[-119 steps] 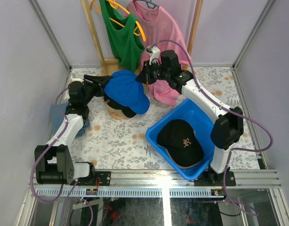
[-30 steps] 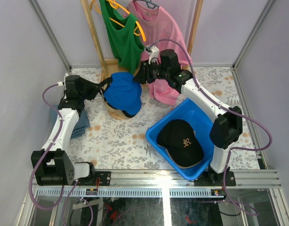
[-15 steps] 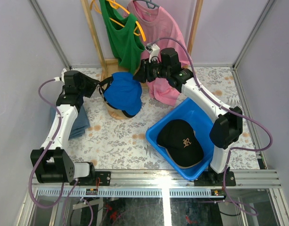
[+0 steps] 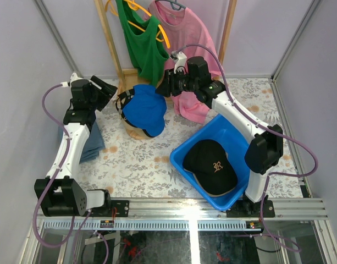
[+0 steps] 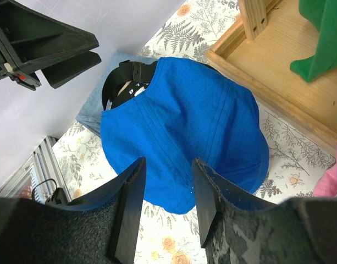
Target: Stack the hats
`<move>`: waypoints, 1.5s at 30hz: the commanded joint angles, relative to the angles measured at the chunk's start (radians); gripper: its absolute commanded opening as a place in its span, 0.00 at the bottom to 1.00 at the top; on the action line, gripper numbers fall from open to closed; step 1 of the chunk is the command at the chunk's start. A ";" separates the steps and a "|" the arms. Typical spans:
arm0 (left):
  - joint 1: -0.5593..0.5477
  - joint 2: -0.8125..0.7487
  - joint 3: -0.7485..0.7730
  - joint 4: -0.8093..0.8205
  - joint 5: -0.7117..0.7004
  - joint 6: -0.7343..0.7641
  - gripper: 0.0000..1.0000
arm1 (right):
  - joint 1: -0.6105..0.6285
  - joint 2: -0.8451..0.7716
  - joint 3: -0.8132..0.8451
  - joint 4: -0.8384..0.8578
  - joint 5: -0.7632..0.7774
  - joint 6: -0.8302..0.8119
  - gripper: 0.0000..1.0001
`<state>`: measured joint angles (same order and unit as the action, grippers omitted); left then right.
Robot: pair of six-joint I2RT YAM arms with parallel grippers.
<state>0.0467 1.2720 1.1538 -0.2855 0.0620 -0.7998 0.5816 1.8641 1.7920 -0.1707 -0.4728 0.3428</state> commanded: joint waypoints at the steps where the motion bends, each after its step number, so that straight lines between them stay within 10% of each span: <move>1: 0.001 -0.015 0.013 0.100 0.074 0.078 0.66 | 0.003 -0.038 0.003 0.050 -0.009 0.009 0.47; 14: -0.067 0.134 0.176 0.000 0.160 0.358 0.78 | 0.004 -0.073 -0.050 0.099 -0.004 0.020 0.47; 45: -0.093 0.164 0.164 -0.066 0.196 0.511 0.67 | 0.003 -0.064 -0.056 0.093 0.000 0.007 0.47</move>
<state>-0.0452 1.4555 1.3251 -0.3378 0.2337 -0.3199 0.5816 1.8389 1.7187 -0.1188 -0.4721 0.3550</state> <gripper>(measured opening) 0.674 0.470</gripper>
